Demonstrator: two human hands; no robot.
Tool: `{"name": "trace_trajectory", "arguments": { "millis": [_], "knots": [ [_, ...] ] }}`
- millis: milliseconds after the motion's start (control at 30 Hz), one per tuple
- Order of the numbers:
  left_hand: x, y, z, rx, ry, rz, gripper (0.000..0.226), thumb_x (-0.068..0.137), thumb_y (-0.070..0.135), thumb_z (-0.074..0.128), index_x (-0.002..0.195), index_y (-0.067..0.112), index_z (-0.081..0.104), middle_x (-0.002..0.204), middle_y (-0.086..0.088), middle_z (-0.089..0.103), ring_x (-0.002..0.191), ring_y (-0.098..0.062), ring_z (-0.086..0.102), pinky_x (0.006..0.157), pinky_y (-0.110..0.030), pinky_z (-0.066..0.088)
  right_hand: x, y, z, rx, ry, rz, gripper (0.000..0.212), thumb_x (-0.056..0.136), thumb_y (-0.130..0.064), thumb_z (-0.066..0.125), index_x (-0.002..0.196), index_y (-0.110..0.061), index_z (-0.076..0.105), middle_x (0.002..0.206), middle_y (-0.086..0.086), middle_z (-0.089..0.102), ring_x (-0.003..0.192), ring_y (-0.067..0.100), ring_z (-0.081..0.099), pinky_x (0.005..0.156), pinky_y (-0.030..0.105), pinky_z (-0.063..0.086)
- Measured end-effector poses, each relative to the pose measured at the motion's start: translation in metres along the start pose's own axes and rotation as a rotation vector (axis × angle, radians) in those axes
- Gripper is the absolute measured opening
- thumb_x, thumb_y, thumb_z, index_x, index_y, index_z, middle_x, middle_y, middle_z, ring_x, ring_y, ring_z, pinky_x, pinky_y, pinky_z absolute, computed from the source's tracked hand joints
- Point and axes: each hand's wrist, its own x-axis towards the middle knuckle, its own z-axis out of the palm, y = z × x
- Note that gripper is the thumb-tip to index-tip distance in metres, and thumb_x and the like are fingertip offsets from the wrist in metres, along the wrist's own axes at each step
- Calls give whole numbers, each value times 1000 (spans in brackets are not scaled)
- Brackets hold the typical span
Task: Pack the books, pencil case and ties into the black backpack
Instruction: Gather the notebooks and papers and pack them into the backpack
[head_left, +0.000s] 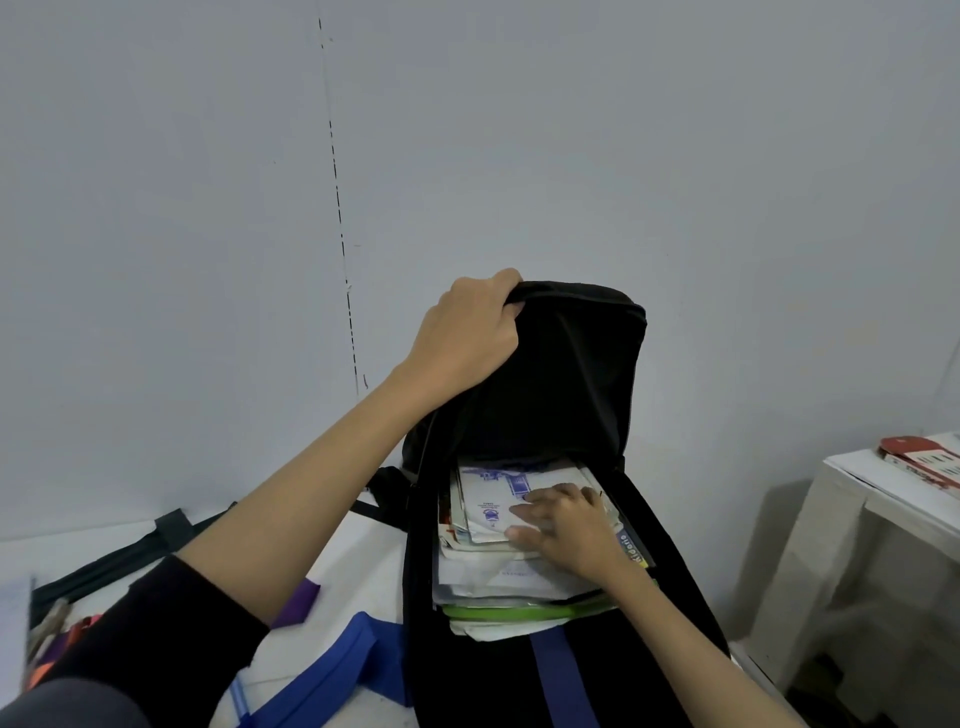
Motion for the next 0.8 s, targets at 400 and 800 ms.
{"name": "trace_trajectory", "arguments": {
  "millis": [400,800],
  "knots": [
    [7,-1,5,-21,41,82,18,96,15,41,97,6,56,74,-7,57,68,-28,52,61,-37,42,46,-11,8,9,35,61,43,96,-52,38,130,-31,55,139,-10,51,130,15,41,115,48,14],
    [7,-15,8,-94,53,60,17,95,15,43,99,9,59,72,-5,58,65,-25,54,60,-35,42,41,5,20,74,328,-51,19,84,-13,65,99,-21,76,107,-6,71,110,23,52,93,30,41]
  ]
}}
